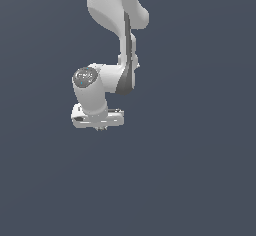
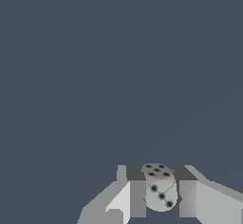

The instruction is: Pick up the object and move it to a goal position.

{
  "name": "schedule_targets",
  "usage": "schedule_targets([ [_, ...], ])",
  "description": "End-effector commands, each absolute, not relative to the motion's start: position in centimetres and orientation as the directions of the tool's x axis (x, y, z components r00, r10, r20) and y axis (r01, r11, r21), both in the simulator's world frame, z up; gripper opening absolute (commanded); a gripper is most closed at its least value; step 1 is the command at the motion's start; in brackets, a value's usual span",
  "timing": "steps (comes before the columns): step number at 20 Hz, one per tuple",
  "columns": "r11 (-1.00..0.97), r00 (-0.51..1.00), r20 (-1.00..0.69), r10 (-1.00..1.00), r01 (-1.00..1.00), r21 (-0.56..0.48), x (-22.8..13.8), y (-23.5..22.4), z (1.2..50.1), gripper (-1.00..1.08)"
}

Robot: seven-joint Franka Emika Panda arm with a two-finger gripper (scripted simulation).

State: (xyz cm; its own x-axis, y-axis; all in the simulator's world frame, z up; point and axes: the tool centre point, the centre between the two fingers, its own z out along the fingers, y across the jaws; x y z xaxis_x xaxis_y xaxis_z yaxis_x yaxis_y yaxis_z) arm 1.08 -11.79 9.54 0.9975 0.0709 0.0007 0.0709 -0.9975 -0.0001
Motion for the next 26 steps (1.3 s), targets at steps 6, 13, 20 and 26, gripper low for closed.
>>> schedule_targets([
  [6, -0.997, 0.997, 0.0, 0.072, 0.072, 0.0, 4.5, -15.7, 13.1, -1.0],
  [13, -0.997, 0.997, 0.0, 0.072, 0.072, 0.0, 7.2, -18.5, 15.7, -1.0],
  [20, -0.997, 0.997, 0.0, 0.072, 0.072, 0.0, 8.8, -20.2, 17.1, -1.0],
  [26, -0.997, 0.997, 0.0, 0.072, 0.072, 0.0, 9.4, -20.8, 17.7, -1.0],
])
